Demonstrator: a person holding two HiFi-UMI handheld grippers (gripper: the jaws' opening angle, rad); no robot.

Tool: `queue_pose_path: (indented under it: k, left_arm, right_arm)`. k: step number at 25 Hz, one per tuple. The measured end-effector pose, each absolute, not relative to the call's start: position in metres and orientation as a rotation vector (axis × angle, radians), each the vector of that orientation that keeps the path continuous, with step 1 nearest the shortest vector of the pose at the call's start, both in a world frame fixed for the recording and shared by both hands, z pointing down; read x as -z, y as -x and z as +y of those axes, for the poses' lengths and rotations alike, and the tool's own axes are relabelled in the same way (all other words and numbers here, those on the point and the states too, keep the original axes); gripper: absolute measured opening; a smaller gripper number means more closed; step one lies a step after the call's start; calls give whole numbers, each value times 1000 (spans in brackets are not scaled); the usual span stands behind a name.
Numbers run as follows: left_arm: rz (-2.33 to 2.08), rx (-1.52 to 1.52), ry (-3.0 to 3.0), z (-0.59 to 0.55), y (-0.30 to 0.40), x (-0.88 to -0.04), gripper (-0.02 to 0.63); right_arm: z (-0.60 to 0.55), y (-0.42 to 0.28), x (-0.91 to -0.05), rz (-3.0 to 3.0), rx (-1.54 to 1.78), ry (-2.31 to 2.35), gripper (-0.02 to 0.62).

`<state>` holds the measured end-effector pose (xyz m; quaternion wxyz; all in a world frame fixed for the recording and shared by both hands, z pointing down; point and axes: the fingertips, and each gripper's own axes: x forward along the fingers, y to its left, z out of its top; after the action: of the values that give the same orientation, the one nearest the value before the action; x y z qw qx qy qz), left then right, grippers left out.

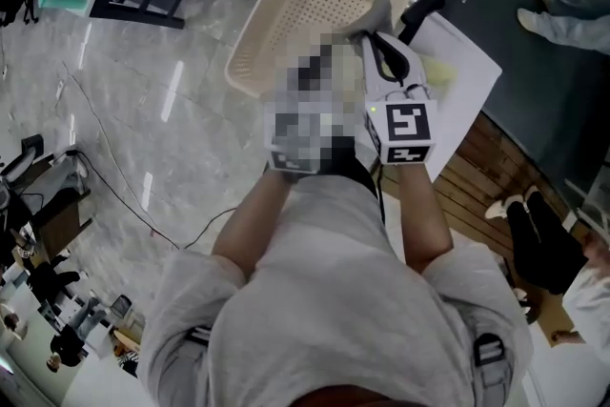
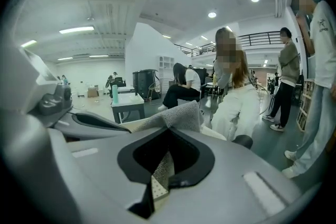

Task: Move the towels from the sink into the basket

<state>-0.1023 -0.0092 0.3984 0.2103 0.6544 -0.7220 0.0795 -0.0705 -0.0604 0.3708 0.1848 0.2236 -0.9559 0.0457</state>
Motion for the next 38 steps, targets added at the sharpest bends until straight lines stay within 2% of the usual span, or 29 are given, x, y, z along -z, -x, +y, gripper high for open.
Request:
queue_pose_path:
  k: [25,38]
  left_arm:
    - [-1980,-168,-1697,-26,174,-429,20]
    - [-1964,-174,-1648,-35,189,-441,21]
  right_arm:
    - [-83,150,-421,-2559,-171,-496,14]
    - [-98,176,-440,-2517,-190,-446,14]
